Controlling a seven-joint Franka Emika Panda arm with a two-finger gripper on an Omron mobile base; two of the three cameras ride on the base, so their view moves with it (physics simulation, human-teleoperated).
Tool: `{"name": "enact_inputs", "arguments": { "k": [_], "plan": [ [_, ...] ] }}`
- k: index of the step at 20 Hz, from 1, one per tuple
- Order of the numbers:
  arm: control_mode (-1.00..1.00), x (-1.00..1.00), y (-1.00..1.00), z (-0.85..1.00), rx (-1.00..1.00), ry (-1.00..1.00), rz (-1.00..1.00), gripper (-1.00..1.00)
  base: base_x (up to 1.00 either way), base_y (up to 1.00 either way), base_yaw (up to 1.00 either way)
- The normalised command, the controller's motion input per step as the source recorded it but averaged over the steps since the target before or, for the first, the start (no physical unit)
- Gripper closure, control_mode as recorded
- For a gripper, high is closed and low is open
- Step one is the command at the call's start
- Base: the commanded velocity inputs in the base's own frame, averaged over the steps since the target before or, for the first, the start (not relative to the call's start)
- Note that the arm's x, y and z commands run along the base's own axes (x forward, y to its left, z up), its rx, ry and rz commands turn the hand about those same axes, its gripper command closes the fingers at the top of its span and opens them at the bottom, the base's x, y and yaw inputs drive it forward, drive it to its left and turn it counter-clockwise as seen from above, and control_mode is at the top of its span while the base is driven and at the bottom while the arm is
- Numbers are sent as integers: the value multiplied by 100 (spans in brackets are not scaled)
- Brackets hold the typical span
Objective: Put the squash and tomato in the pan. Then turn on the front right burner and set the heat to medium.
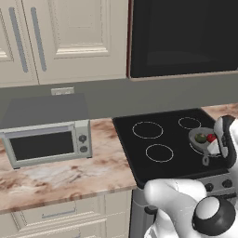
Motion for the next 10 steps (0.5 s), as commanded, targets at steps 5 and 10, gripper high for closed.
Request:
{"name": "enact_inputs", "arguments": {
  "k": [5, 10],
  "plan": [
    [-100, -8, -13, -2, 1, -49, 13, -100, 0, 0, 0],
    [-100, -25, -11, 0, 0, -39, 6, -100, 0, 0, 0]
  ]
}}
